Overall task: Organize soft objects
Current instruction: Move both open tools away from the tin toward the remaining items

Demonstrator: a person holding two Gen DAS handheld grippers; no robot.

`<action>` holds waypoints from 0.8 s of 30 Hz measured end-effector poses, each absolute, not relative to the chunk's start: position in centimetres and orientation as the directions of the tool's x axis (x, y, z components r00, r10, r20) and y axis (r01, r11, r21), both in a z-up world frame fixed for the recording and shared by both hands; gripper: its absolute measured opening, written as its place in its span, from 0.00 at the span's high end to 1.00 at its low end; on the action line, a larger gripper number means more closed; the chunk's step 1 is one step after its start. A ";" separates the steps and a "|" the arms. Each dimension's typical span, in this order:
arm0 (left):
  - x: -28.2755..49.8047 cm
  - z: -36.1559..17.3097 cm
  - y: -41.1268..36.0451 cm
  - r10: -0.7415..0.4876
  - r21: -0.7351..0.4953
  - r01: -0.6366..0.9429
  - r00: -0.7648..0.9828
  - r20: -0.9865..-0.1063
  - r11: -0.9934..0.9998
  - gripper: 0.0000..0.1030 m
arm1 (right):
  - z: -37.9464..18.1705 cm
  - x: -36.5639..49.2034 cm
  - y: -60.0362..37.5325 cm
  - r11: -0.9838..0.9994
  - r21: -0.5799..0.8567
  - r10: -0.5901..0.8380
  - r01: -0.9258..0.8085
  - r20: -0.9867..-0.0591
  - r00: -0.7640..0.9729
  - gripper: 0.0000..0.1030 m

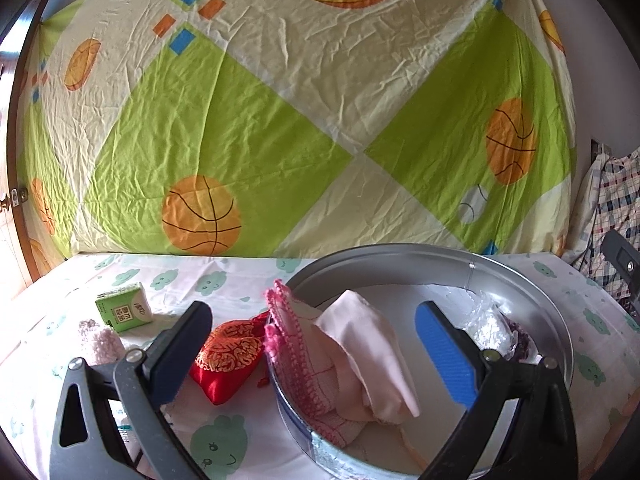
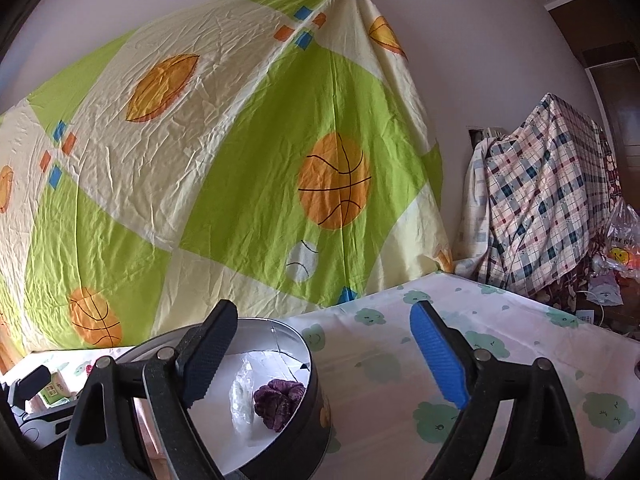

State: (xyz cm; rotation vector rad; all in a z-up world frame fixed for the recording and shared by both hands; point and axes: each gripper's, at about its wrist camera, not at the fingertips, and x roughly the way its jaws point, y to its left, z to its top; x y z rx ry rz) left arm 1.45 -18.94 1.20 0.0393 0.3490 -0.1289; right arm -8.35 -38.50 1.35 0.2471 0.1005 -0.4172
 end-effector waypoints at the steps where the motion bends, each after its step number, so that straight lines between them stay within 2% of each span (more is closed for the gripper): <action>1: 1.4 1.2 -18.9 -0.122 0.013 0.135 0.931 -0.344 0.991 0.00 | 1.3 -8.5 -38.5 0.881 0.221 -0.394 0.418 -0.144 0.908 0.13; 19: 0.1 1.1 -17.3 -0.134 -0.004 0.141 0.925 -0.355 0.990 0.00 | 1.6 -11.5 -36.3 0.859 0.238 -0.446 0.452 -0.082 0.891 0.13; 24: -0.2 1.1 -16.4 -0.135 -0.011 0.140 0.924 -0.357 0.990 0.00 | 1.5 -11.8 -35.9 0.849 0.252 -0.457 0.464 -0.088 0.885 0.13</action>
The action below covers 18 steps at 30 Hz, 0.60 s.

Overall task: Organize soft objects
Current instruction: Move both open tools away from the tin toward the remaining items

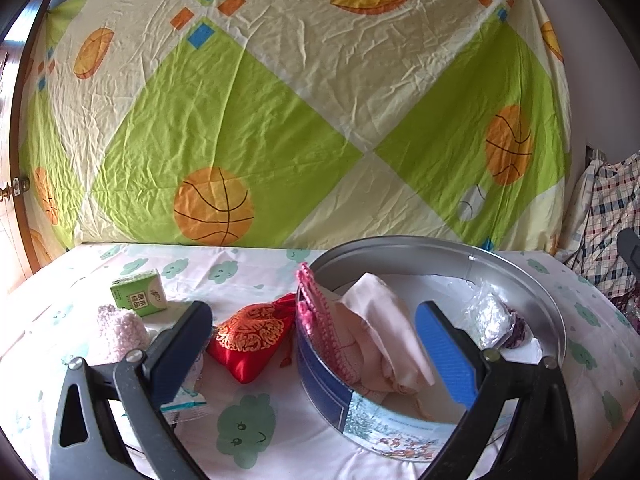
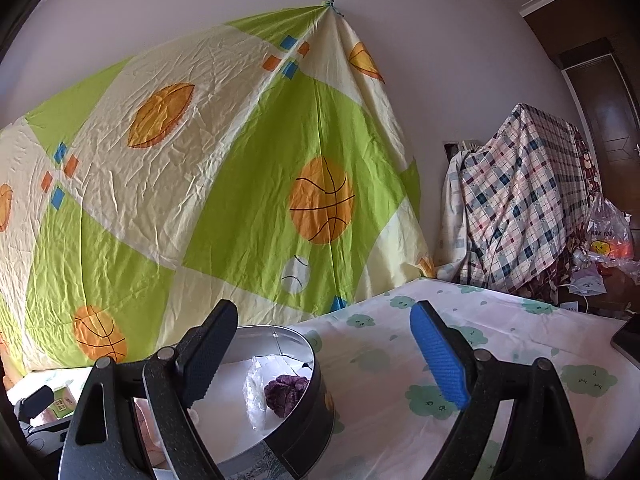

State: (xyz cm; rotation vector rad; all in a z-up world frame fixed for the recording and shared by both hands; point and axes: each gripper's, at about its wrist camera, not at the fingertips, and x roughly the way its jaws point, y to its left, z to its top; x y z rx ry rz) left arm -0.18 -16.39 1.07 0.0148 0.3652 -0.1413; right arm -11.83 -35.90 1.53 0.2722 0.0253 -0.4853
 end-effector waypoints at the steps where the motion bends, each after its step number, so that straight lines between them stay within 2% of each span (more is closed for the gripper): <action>1: -0.2 1.1 -16.2 -0.135 -0.013 0.139 0.924 -0.358 0.990 0.00 | 1.5 -11.8 -35.8 0.850 0.256 -0.453 0.461 -0.093 0.887 0.13; 18: 0.3 0.9 -11.5 -0.087 -0.015 0.089 0.921 -0.380 0.996 0.00 | 1.3 -10.8 -29.4 0.903 0.235 -0.340 0.361 -0.124 0.932 0.13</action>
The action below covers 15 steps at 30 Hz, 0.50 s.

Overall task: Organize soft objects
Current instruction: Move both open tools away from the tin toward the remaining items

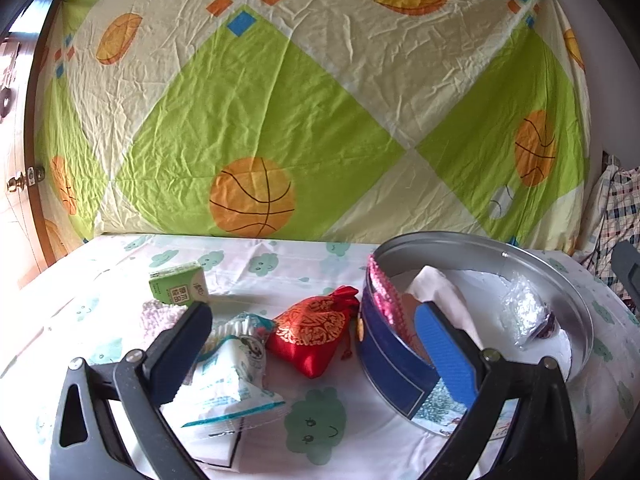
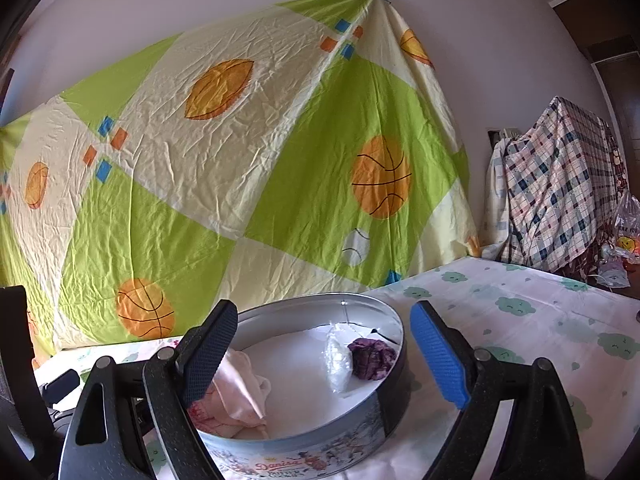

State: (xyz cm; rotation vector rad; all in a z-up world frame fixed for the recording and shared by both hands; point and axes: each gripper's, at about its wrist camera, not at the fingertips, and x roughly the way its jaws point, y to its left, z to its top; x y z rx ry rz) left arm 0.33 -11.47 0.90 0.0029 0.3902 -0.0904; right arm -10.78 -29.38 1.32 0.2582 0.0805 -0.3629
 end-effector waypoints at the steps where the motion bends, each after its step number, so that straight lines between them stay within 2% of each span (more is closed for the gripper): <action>1: 0.4 0.9 -11.1 -0.084 -0.015 0.085 0.920 -0.383 0.996 0.00 | 1.4 -10.6 -28.9 0.906 0.230 -0.334 0.355 -0.125 0.934 0.13; 15: 1.8 0.7 -6.3 -0.022 0.001 0.025 0.919 -0.394 1.000 0.00 | 1.1 -8.5 -23.4 0.934 0.239 -0.233 0.265 -0.153 0.960 0.13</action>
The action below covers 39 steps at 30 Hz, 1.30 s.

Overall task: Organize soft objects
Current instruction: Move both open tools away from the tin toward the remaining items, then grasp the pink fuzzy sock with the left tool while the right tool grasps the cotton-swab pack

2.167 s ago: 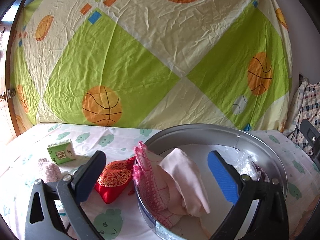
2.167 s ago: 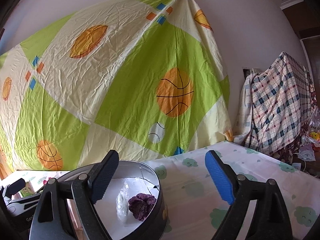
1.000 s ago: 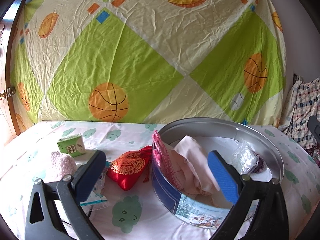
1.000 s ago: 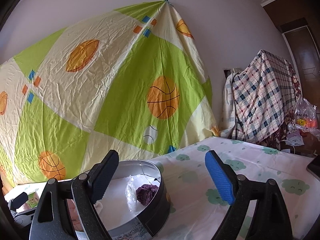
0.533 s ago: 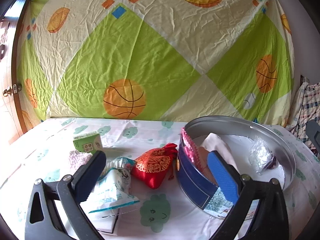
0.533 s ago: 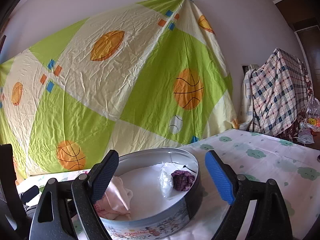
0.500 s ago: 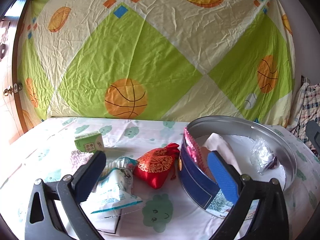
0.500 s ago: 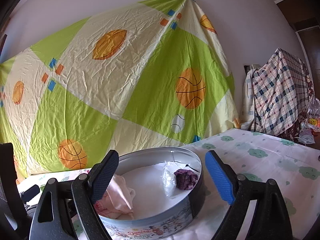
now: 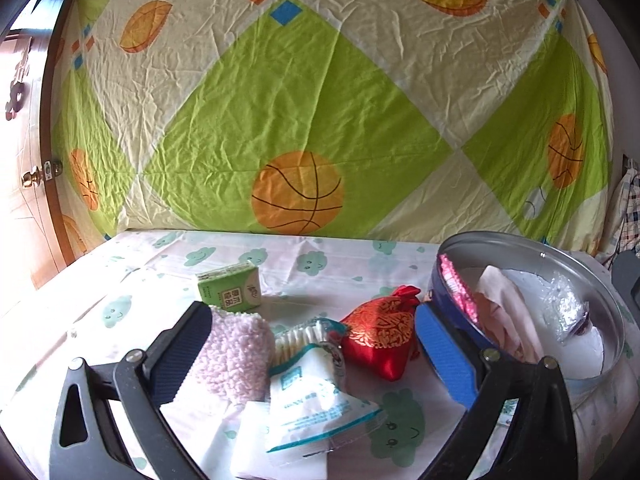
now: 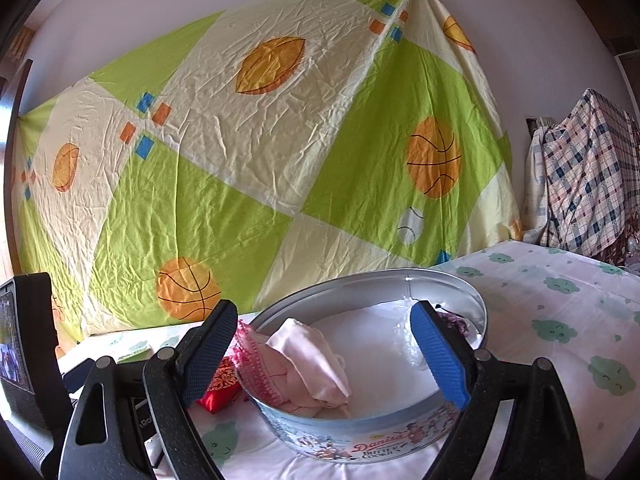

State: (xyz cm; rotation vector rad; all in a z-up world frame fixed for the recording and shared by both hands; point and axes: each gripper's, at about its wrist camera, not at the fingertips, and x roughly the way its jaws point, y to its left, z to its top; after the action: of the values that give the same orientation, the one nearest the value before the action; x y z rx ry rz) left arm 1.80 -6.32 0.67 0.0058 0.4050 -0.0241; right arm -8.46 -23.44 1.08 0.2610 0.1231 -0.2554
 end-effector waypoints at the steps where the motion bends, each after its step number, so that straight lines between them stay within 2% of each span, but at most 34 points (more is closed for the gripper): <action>1: 1.9 0.6 -5.9 -0.018 -0.001 0.019 0.918 -0.396 1.000 0.00 | 1.1 -8.3 -23.0 0.936 0.239 -0.226 0.258 -0.154 0.962 0.13; 19: 4.5 0.4 1.2 0.073 -0.001 -0.081 0.902 -0.427 0.997 0.01 | 0.7 -5.7 -17.4 0.961 0.222 -0.119 0.165 -0.204 0.972 0.13; 28: 7.2 -0.7 7.4 0.152 -0.066 -0.217 0.839 -0.523 0.974 0.01 | 0.0 -3.5 -14.8 0.976 0.177 -0.062 0.124 -0.318 0.946 0.13; 33: 7.7 -1.0 9.1 0.183 -0.063 -0.257 0.821 -0.541 0.964 0.01 | -0.4 -1.8 -12.1 0.995 0.089 -0.012 0.050 -0.388 0.922 0.13; 39: 7.7 -1.1 9.1 0.181 -0.048 -0.247 0.816 -0.548 0.968 0.01 | -2.1 1.8 -9.1 0.998 0.024 0.061 -0.057 -0.564 0.824 0.15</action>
State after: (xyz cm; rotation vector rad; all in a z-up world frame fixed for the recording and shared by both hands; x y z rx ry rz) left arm 7.70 9.07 -1.13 -0.1193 0.5717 0.2291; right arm 1.81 -9.12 -2.12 0.0063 0.5996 0.0629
